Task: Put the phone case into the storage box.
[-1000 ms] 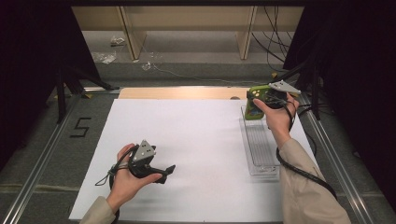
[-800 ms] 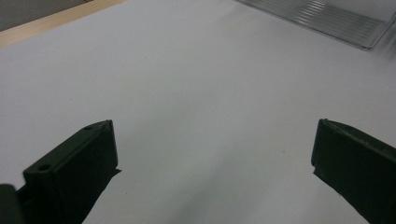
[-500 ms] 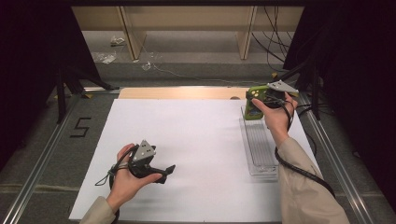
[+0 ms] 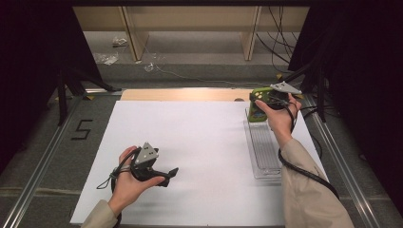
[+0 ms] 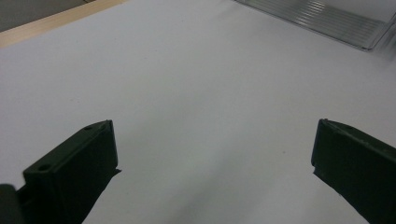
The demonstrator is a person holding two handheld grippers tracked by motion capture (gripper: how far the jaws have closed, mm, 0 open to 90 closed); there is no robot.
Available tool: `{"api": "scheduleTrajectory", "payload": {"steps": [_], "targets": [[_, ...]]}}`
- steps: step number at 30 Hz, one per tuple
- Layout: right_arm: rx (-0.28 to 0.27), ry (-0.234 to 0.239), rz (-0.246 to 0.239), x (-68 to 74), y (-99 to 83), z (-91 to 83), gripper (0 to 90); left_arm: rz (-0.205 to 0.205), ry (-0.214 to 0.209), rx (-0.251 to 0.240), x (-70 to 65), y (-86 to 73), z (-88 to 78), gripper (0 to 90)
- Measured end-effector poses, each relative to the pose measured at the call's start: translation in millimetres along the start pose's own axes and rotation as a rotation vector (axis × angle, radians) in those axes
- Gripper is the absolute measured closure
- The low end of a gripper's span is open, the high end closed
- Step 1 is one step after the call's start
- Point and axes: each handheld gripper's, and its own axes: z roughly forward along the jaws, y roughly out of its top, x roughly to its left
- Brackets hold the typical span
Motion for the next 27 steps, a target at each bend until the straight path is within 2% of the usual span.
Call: {"api": "scheduleTrajectory", "payload": {"steps": [27], "targets": [[0.025, -0.011, -0.003, 1.0, -3.9, 9.6, 17.8, 0.001, -0.003, 0.001, -0.1, 0.1, 0.2, 0.0]]}}
